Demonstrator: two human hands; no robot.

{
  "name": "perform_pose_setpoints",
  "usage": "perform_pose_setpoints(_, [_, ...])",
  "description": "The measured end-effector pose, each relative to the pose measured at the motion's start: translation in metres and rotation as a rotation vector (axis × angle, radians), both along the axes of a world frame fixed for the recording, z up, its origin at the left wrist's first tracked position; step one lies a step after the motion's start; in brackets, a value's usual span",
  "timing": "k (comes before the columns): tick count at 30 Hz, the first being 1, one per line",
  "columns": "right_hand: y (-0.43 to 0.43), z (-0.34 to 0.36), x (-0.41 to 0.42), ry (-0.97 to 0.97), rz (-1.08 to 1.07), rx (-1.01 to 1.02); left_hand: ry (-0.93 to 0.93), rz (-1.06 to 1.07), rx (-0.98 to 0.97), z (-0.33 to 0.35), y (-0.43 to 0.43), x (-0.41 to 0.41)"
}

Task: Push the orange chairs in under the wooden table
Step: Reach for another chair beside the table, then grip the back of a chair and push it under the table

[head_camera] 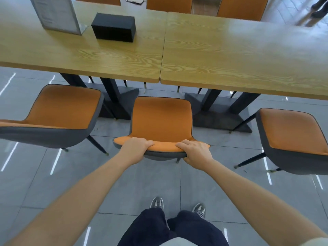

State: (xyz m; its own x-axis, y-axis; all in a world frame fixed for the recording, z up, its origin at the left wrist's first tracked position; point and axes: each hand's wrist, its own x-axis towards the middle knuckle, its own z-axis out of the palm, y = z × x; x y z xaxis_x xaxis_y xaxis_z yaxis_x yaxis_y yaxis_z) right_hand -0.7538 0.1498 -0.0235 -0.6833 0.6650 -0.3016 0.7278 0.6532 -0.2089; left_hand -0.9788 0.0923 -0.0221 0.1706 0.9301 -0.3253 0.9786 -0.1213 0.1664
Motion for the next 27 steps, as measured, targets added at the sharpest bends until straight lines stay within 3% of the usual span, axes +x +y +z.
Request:
perform_pose_setpoints(21, [-0.012,0.006,-0.013,-0.024,-0.022,-0.021,0.015,-0.060,-0.054,0.002,-0.005,-0.012])
perform_pose_setpoints(27, [-0.021,0.001,0.000,-0.053,-0.212,-0.001,0.066,-0.129,-0.019,0.009,0.001,0.018])
